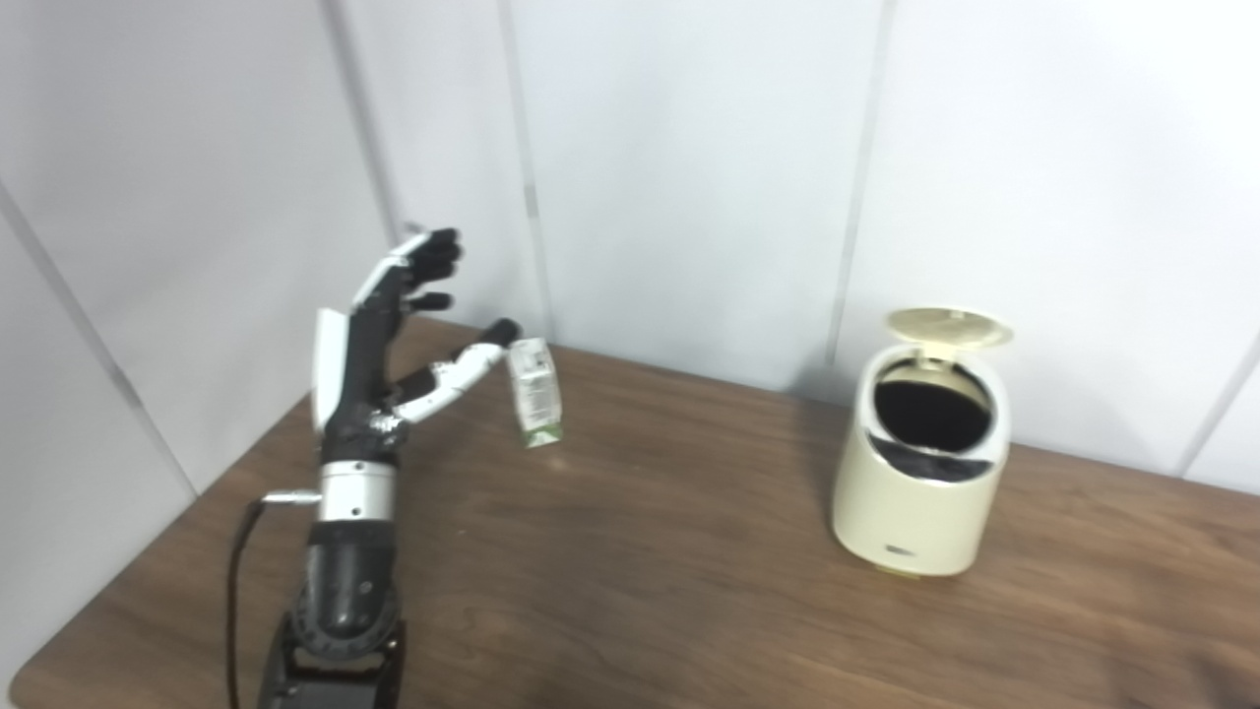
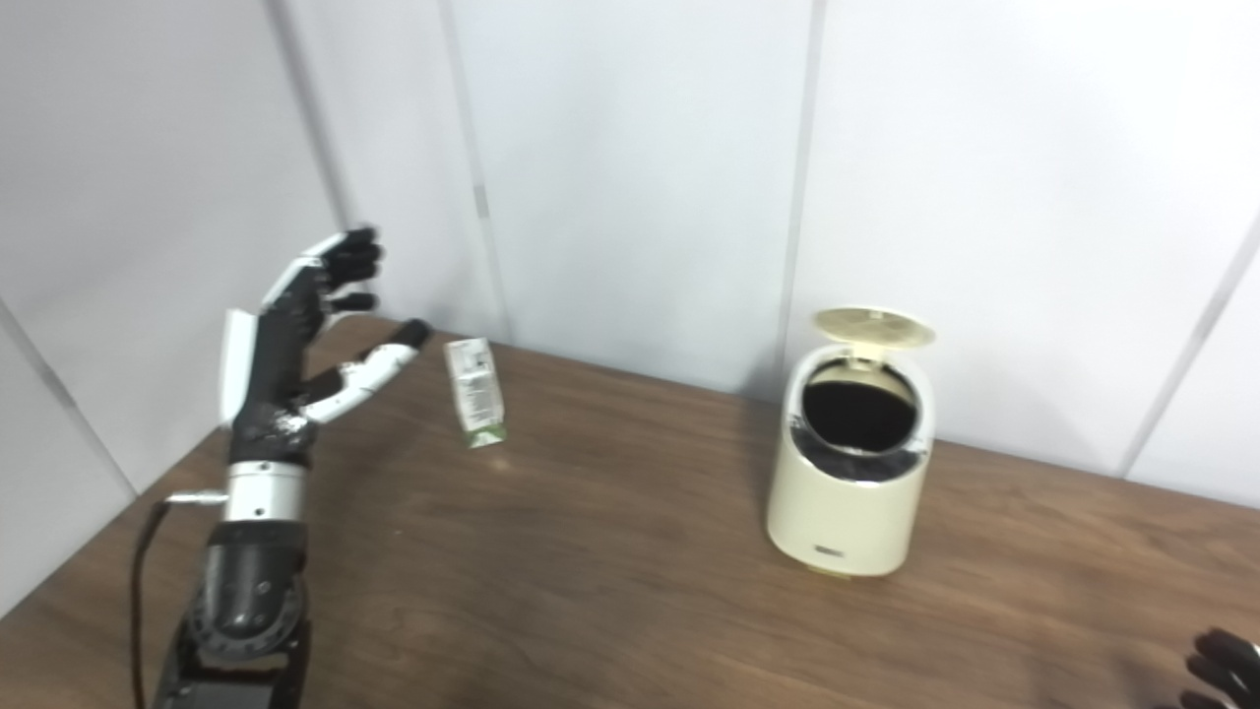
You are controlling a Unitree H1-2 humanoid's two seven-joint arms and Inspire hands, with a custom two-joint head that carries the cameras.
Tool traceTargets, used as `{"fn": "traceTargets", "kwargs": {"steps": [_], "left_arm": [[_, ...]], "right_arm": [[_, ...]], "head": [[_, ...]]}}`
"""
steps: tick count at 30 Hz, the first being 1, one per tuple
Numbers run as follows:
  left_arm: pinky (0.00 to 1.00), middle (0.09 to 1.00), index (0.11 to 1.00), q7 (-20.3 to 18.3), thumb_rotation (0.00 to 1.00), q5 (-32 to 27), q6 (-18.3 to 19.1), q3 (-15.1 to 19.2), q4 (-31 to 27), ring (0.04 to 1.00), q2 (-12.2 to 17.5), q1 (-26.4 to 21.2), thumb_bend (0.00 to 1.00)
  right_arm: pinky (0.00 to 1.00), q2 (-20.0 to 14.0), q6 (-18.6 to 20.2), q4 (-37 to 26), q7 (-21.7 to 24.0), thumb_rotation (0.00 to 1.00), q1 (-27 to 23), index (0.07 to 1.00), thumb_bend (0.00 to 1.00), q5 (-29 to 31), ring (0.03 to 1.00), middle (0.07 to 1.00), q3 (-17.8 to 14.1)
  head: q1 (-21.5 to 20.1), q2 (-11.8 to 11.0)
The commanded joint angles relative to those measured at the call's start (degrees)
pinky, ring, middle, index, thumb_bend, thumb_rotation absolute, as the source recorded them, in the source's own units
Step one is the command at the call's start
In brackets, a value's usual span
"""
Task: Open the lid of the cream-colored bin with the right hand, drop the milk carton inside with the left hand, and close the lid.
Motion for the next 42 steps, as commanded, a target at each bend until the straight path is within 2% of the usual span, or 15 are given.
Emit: {"fn": "traceTargets", "kwargs": {"steps": [1,5,8,10,12,14,15,19,22,24,26,30,34,37,42], "left_arm": [[0.7,0.804,0.846,1.9,0.31,1.7,-1.7,0.1,0.5,0.796,0.9,-0.9,0.79],[0.68,0.797,0.841,3.7,0.26,5.4,-1.9,-0.4,2.2,0.784,1.1,-0.5,0.77],[0.7,0.8,0.841,4.5,0.27,7.8,-2.1,-0.9,3.5,0.793,1.9,-0.5,0.79],[0.74,0.81,0.847,5.2,0.26,10.6,-2.1,-1.5,4.7,0.807,2.9,-0.5,0.79],[0.78,0.829,0.849,5.3,0.27,12.7,-0.6,-1.9,5.4,0.834,3.5,-0.9,0.85],[0.78,0.836,0.857,4.4,0.28,13.8,1.8,-2.4,5.8,0.842,4.2,-1.7,0.87],[0.77,0.843,0.866,3.9,0.3,14.0,2.6,-2.6,6.4,0.841,4.7,-2.2,0.92],[0.81,0.898,0.933,0.5,0.36,10.9,4.6,-3.3,8.7,0.885,7.2,-3.7,0.99],[0.86,0.977,0.989,-3.4,0.42,8.1,6.3,-3.9,10.9,0.958,9.9,-4.7,1.0],[0.88,0.994,0.998,-4.9,0.43,7.6,8.6,-4.5,11.6,0.978,10.8,-5.5,1.0],[0.89,0.999,1.0,-5.6,0.44,7.4,10.7,-4.9,12.3,0.986,11.3,-6.4,1.0],[0.89,1.0,1.0,-5.6,0.44,6.8,12.1,-5.5,15.9,1.0,12.1,-8.2,1.0],[0.83,1.0,1.0,-5.3,0.44,7.6,14.1,-6.4,19.7,0.973,13.3,-9.6,1.0],[0.82,1.0,1.0,-5.5,0.45,6.9,14.4,-6.9,24.0,0.965,14.7,-10.6,1.0],[0.83,1.0,1.0,-5.9,0.44,5.8,14.7,-7.8,28.6,0.98,16.0,-12.1,1.0]], "right_arm": [[0.66,-0.6,-0.5,1.6,0.2,0.4,-0.2,0.723,0.22,0.2,0.739,0.758,-0.7],[0.66,-0.7,1.7,1.6,0.2,0.5,-0.8,0.721,0.24,0.7,0.741,0.756,-1.5],[0.65,-1.0,1.9,2.0,0.7,0.51,-1.2,0.725,0.25,0.9,0.739,0.759,-1.7],[0.64,-1.1,2.0,2.4,0.9,0.48,-1.5,0.723,0.24,1.3,0.732,0.756,-2.0],[0.63,-1.4,1.4,3.6,1.5,0.44,-1.9,0.722,0.23,2.1,0.737,0.758,-2.4],[0.63,-1.7,0.8,4.5,1.9,0.41,-2.2,0.723,0.22,2.6,0.734,0.757,-2.7],[0.62,-1.9,0.5,4.8,2.1,0.39,-2.3,0.726,0.22,2.7,0.732,0.759,-2.8],[0.63,-2.1,-0.4,5.8,2.9,0.4,-2.6,0.725,0.22,4.3,0.73,0.758,-2.9],[0.64,-1.8,0.6,6.4,2.3,0.38,-3.0,0.724,0.22,4.3,0.737,0.757,-3.3],[0.64,-1.9,0.8,6.6,2.1,0.38,-3.1,0.725,0.23,3.4,0.741,0.758,-3.3],[0.65,-2.0,0.7,7.0,2.1,0.4,-3.3,0.729,0.22,3.2,0.746,0.761,-3.3],[0.64,-1.8,0.2,7.7,2.3,0.4,-3.5,0.72,0.23,3.3,0.73,0.752,-3.5],[0.63,-1.6,-0.4,8.4,2.4,0.4,-3.4,0.713,0.24,3.3,0.72,0.745,-3.4],[0.63,-1.5,-0.7,8.3,2.5,0.41,-3.1,0.715,0.24,3.1,0.72,0.747,-3.2],[0.63,-1.2,0.9,6.2,2.4,0.43,-2.3,0.717,0.24,2.9,0.73,0.751,-3.2]], "head": [[1.0,-0.2],[4.2,-1.5],[6.1,-2.3],[7.1,-2.8],[8.2,-3.5],[8.6,-3.9],[8.4,-4.3],[8.1,-4.7],[8.3,-5.1],[8.2,-5.3],[8.0,-5.4],[7.7,-5.5],[6.9,-5.6],[6.3,-5.6],[5.4,-5.1]]}}
